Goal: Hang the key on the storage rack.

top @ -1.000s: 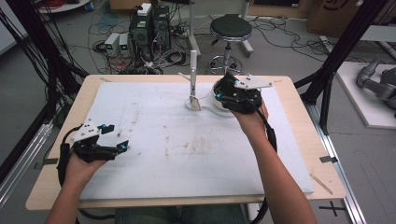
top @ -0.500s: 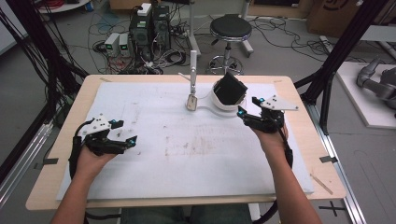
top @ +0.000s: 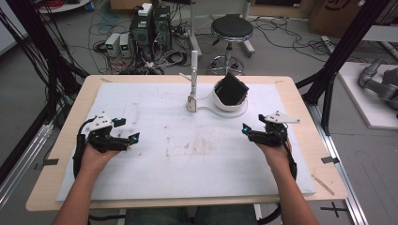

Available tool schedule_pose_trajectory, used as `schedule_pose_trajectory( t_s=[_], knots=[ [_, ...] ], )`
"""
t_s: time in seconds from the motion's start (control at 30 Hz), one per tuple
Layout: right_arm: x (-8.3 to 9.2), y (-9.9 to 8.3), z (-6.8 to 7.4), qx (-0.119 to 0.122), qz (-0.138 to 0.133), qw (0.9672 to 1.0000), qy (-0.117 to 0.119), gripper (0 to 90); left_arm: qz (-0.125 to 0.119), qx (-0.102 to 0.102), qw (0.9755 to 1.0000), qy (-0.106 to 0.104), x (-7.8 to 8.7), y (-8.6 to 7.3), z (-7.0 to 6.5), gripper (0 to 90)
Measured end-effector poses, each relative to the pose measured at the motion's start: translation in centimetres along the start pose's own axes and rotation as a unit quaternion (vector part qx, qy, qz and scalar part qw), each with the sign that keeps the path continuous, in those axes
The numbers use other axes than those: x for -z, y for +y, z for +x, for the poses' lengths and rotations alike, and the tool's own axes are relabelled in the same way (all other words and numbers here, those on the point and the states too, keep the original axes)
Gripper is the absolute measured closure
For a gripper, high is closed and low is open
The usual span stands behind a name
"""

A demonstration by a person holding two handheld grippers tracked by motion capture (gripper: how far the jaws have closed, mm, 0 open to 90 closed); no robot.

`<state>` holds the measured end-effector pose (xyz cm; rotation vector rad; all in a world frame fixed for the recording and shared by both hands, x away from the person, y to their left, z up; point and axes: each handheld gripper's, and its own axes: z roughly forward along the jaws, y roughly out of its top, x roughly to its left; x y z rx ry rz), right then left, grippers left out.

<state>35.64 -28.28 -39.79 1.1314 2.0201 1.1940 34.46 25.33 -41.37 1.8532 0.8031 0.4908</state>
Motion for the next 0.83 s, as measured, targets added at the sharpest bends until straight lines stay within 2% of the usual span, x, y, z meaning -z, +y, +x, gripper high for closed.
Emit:
schedule_pose_trajectory(
  t_s=[0.83],
  knots=[
    [0.33,-0.08,-0.38,-0.008,-0.007,0.9999,-0.008,22.5,-0.001,-0.004,1.0,-0.005,0.39,0.12,-0.4,15.3]
  ],
)
